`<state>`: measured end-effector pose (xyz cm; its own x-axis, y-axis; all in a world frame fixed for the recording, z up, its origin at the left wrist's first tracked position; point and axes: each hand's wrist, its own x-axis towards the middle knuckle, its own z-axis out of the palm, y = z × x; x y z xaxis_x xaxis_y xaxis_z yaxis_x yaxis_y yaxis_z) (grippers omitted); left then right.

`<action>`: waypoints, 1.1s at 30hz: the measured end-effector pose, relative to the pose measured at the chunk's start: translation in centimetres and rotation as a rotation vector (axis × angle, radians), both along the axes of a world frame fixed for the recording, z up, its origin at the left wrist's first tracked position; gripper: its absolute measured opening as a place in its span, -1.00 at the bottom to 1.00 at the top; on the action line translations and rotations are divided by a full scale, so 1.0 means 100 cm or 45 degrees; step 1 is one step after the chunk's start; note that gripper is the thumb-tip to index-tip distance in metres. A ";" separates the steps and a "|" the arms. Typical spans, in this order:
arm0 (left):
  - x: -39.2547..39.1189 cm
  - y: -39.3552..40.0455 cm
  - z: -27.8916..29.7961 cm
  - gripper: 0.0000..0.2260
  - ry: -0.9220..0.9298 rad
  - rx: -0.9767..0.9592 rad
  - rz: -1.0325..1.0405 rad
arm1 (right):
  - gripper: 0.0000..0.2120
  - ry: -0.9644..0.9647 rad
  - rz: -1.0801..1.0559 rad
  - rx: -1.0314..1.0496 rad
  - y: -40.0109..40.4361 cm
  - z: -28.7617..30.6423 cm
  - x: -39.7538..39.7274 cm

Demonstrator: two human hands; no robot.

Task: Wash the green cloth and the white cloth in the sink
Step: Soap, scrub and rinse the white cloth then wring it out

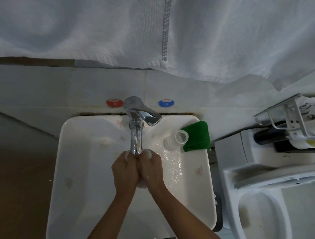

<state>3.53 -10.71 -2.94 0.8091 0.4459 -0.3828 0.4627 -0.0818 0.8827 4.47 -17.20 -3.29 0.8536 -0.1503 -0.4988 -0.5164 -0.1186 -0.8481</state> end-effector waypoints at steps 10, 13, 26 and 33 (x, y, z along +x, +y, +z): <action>0.016 0.023 0.008 -0.90 0.154 -0.114 -0.290 | -0.81 0.140 -0.005 0.266 -0.009 0.002 0.004; 0.013 0.018 0.002 -0.74 0.278 -0.002 -0.261 | -0.80 0.115 -0.120 0.172 -0.005 0.006 0.008; -0.007 0.013 0.014 -0.74 0.105 -0.203 0.087 | -0.86 0.026 -0.239 0.403 0.009 0.006 -0.002; -0.008 0.009 0.015 -0.68 0.012 -0.125 0.129 | -0.86 -0.077 0.052 0.043 -0.003 -0.003 -0.003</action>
